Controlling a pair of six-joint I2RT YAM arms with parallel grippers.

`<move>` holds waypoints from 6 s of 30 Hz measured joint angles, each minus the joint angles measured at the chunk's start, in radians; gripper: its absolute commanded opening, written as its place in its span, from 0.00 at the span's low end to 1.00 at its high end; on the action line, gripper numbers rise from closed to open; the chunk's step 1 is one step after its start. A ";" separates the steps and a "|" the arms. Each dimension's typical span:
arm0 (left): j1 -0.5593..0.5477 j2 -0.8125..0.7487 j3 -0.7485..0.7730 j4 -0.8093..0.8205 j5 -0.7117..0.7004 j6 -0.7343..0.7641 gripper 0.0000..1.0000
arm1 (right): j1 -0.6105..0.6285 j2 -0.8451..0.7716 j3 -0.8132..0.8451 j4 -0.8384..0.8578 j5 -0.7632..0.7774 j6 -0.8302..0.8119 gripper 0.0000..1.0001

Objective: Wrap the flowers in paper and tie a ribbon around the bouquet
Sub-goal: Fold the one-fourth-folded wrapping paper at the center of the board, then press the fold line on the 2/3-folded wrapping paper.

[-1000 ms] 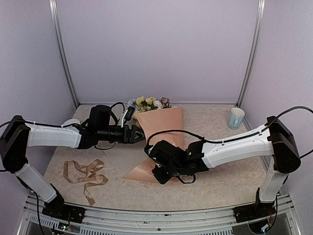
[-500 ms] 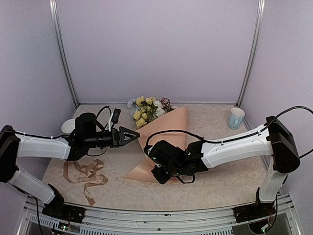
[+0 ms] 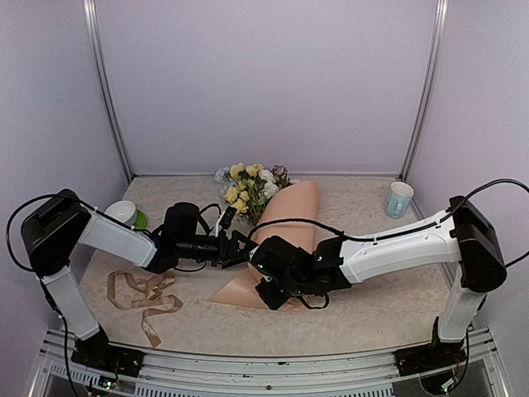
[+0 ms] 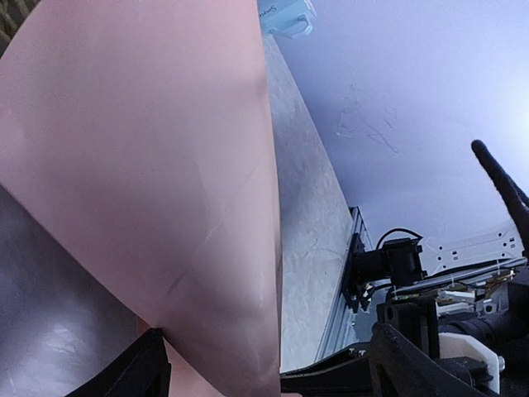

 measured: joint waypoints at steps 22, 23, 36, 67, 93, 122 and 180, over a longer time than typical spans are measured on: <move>-0.036 -0.004 -0.104 0.137 0.082 -0.180 0.68 | -0.002 0.000 0.002 0.000 0.005 0.000 0.00; -0.036 -0.004 -0.103 0.137 0.080 -0.177 0.64 | -0.002 0.000 0.002 0.000 0.006 0.000 0.00; 0.002 0.064 -0.017 0.139 0.064 -0.091 0.00 | -0.002 0.000 0.002 0.005 -0.002 -0.005 0.05; 0.049 0.107 0.003 -0.166 -0.083 0.198 0.00 | -0.176 -0.032 -0.269 0.229 -0.422 0.098 0.01; 0.038 0.107 0.013 -0.226 -0.132 0.295 0.00 | -0.343 -0.309 -0.623 0.444 -0.616 0.424 0.60; 0.029 0.141 0.085 -0.253 -0.132 0.405 0.00 | -0.352 -0.262 -0.619 0.460 -0.623 0.428 0.27; 0.047 0.178 0.057 -0.234 -0.131 0.405 0.00 | -0.036 0.260 0.234 -0.141 -0.406 -0.007 0.00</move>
